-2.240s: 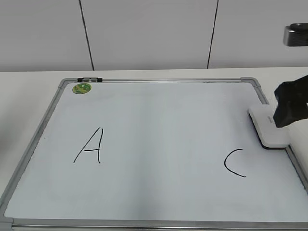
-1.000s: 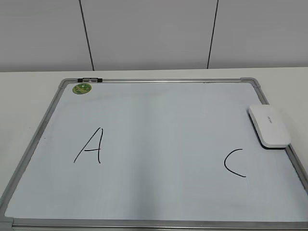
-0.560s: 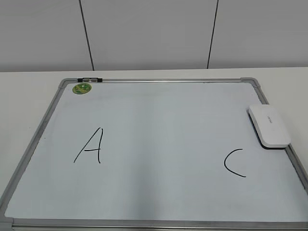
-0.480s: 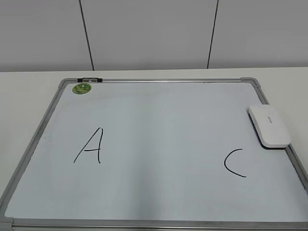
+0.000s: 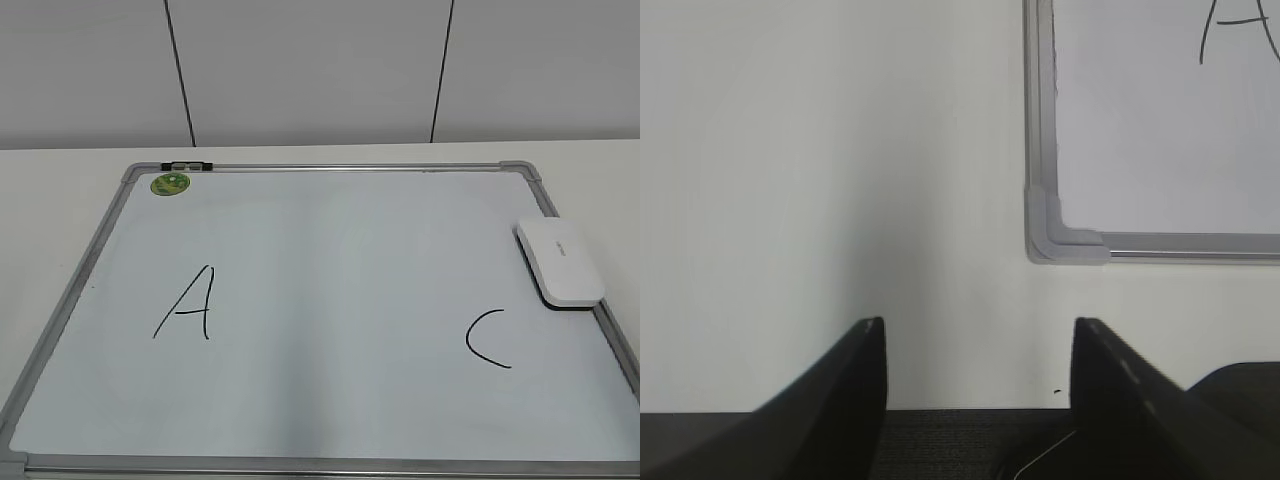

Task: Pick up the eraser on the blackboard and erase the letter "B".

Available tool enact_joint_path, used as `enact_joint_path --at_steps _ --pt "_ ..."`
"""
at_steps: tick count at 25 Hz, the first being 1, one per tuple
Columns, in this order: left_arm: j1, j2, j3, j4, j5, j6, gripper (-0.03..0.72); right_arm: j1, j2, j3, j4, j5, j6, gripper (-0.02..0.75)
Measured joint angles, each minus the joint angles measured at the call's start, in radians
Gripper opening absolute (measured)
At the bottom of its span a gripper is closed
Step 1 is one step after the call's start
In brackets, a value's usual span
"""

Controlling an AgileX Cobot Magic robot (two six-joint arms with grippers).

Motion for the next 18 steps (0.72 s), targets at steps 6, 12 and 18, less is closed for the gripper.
enact_joint_path --at_steps 6,12,18 --pt "0.0 0.0 0.0 -0.002 0.0 0.0 0.437 0.0 0.0 0.0 0.0 0.0 0.0 0.575" --pt "0.0 0.0 0.0 -0.002 0.0 0.0 0.437 0.0 -0.002 0.0 0.0 0.0 0.0 0.574" --pt "0.011 -0.078 0.0 -0.002 0.0 0.0 0.437 0.0 -0.069 0.0 0.0 0.0 -0.002 0.574"
